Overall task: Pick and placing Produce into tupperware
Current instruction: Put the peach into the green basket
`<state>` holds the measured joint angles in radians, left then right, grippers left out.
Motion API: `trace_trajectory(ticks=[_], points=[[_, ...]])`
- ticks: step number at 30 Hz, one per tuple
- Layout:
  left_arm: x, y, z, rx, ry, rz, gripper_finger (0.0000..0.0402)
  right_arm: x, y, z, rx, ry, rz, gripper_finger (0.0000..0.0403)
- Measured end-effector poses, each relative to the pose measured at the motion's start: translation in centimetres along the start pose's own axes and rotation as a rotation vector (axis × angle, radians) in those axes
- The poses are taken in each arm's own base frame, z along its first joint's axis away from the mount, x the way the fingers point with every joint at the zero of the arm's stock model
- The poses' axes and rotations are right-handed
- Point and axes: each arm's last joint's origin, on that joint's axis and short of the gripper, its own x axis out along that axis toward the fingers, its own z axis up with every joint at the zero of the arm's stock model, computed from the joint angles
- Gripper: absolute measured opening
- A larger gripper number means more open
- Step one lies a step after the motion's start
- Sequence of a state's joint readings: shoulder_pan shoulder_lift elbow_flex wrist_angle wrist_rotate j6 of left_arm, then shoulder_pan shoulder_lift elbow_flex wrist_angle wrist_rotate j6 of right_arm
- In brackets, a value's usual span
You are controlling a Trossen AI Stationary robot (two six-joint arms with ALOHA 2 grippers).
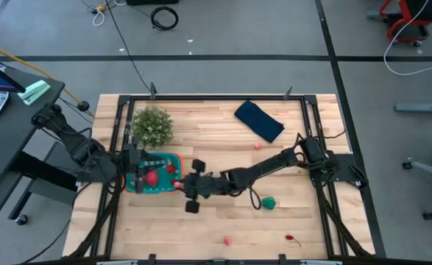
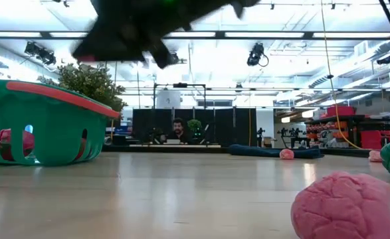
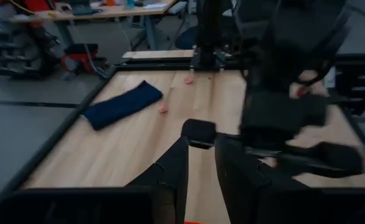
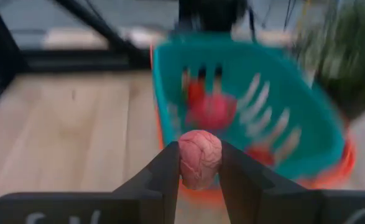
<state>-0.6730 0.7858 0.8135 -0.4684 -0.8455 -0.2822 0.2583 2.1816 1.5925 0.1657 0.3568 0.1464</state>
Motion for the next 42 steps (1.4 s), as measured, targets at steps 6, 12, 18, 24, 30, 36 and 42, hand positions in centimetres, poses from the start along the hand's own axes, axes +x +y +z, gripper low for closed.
trace_trajectory(ticks=[6, 12, 18, 24, 30, 36, 42], points=[[0.8, 0.9, 0.2, 0.004, 0.001, 0.074, 0.0078, 1.1, -3.0, 2.8, 0.068, -0.045, 0.104, 0.0116], [1.3, 1.6, 0.4, -0.012, 0.003, 0.126, 0.0072, 2.5, -5.6, 1.7, 0.128, 0.010, 0.092, 0.0128], [1.7, 2.2, 0.5, -0.029, 0.002, 0.168, 0.0074, 4.1, -6.2, -0.4, 0.106, 0.053, 0.092, 0.0145], [1.9, 2.6, 0.5, -0.037, 0.003, 0.195, 0.0071, 4.1, -6.6, -0.3, 0.065, 0.054, 0.086, 0.0179], [2.0, 2.8, 0.6, -0.047, 0.004, 0.211, 0.0064, 2.9, -6.7, 1.3, 0.050, 0.048, 0.082, 0.0209], [2.0, 2.8, 0.5, -0.094, 0.004, 0.211, 0.0068, -0.8, -6.7, 1.7, 0.080, 0.332, 0.086, 0.0204], [2.9, 2.2, 0.6, -0.132, -0.002, 0.213, 0.0070, -6.9, -5.3, 2.2, 0.116, 0.652, 0.054, 0.0188]])
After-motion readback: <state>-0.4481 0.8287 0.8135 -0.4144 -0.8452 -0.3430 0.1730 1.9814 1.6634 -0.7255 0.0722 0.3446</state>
